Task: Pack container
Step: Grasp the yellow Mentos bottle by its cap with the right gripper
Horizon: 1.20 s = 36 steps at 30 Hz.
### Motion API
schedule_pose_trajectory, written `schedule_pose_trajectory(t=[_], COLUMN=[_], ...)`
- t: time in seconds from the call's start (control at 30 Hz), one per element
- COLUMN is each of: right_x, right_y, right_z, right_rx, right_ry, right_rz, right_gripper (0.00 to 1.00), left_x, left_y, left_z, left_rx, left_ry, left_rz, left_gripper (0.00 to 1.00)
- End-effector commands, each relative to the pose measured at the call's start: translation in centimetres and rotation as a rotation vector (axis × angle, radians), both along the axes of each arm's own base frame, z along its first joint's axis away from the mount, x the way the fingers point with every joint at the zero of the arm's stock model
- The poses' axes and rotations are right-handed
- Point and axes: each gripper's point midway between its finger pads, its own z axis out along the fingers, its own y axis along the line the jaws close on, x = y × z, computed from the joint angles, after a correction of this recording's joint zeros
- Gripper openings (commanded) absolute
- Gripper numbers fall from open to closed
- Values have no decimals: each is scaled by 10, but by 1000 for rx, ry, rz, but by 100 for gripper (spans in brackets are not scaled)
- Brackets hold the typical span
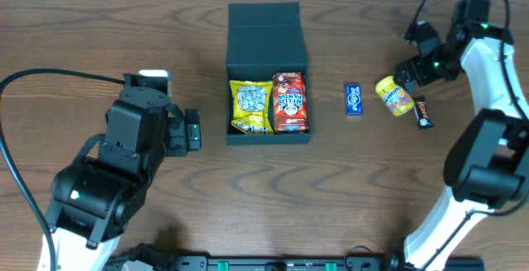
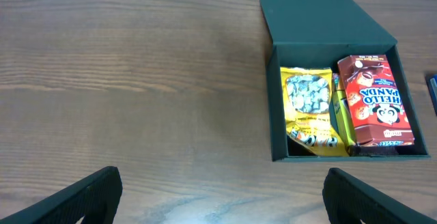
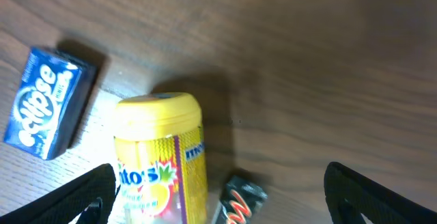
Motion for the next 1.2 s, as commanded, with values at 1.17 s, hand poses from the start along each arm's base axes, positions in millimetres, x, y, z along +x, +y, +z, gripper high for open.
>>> schedule_pose_trajectory(t=[1.17], right_x=[-6], right_y=[39], right_z=[-64], right_rx=[-54], right_ry=[140], right_rz=[152], right_gripper=[75], left_x=[1], left_y=[3], left_z=[8], left_rx=[11], left_ry=[-19], left_rz=[4], left_gripper=[95])
